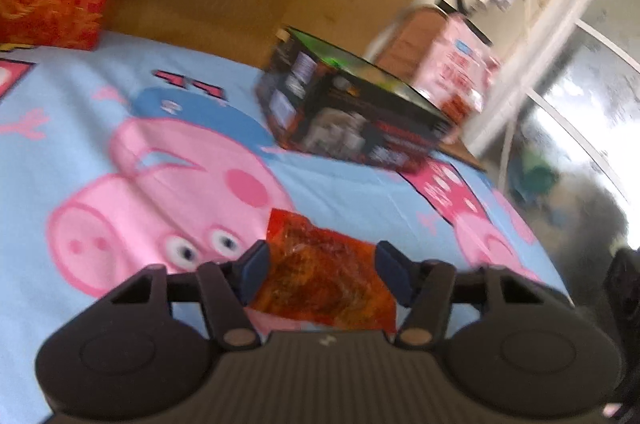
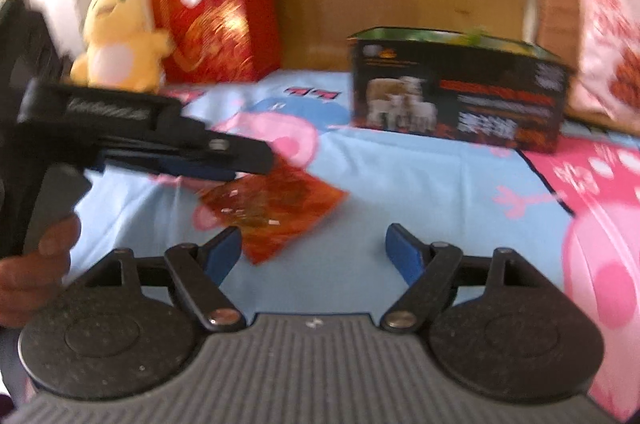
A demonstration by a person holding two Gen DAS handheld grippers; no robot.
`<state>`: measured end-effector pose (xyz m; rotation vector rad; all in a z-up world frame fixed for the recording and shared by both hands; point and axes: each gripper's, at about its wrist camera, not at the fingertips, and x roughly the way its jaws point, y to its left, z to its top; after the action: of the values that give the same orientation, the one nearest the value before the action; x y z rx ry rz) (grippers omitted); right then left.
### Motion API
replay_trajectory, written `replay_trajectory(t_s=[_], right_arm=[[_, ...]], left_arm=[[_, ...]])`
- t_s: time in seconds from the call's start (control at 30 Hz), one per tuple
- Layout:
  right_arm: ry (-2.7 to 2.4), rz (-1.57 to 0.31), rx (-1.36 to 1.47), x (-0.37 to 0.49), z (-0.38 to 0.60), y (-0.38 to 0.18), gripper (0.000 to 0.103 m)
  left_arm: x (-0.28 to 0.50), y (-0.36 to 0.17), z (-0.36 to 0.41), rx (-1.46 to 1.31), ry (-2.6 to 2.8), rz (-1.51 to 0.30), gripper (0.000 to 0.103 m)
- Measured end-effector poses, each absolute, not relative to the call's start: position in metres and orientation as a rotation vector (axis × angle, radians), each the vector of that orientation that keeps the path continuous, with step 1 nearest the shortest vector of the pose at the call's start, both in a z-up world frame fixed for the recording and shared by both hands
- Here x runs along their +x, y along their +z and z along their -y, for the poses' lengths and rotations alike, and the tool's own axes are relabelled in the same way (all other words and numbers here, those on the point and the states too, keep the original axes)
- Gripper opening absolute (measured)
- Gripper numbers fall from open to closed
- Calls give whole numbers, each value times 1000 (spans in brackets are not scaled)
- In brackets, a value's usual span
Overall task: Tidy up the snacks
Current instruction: 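Close the left tool on the orange packet and lift it, then carry the orange packet with the left tool into the tin box, release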
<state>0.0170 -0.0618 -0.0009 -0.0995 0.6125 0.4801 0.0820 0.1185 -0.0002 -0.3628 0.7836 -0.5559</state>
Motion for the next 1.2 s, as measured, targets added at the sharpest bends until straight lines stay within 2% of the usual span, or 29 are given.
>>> replay_trajectory(t_s=[0.07, 0.17, 0.2, 0.37, 0.5, 0.7, 0.77, 0.8, 0.87, 0.93, 1.0, 1.1, 1.2], right_arm=[[505, -590, -194, 12, 46, -2, 69], [503, -585, -186, 17, 41, -1, 63], [505, -589, -165, 19, 45, -1, 52], [490, -573, -110, 28, 55, 2, 46], [451, -486, -94, 25, 63, 12, 43], [365, -260, -183, 36, 68, 49, 43], [354, -213, -157, 57, 77, 64, 44], [344, -199, -136, 74, 84, 72, 53], [324, -211, -122, 110, 94, 73, 73], [269, -285, -89, 142, 107, 62, 71], [275, -330, 46, 148, 133, 50, 70], [310, -242, 190, 124, 170, 32, 69], [266, -239, 256, 119, 184, 38, 71]], left_arm=[[77, 3, -108, -295, -531, -767, 57], [80, 6, -106, -302, -512, -778, 57], [84, 6, -108, -332, -513, -792, 57], [104, 10, -102, -377, -532, -824, 57], [116, 30, -89, -379, -561, -796, 57], [155, 93, -61, -300, -585, -621, 58], [177, 106, -47, -274, -584, -576, 68], [189, 107, -40, -256, -563, -565, 73], [210, 99, -24, -199, -496, -588, 71], [216, 86, -21, -203, -439, -660, 66], [206, 76, -26, -229, -435, -677, 67], [184, 72, -28, -209, -348, -671, 67], [156, 76, -34, -204, -265, -638, 69]])
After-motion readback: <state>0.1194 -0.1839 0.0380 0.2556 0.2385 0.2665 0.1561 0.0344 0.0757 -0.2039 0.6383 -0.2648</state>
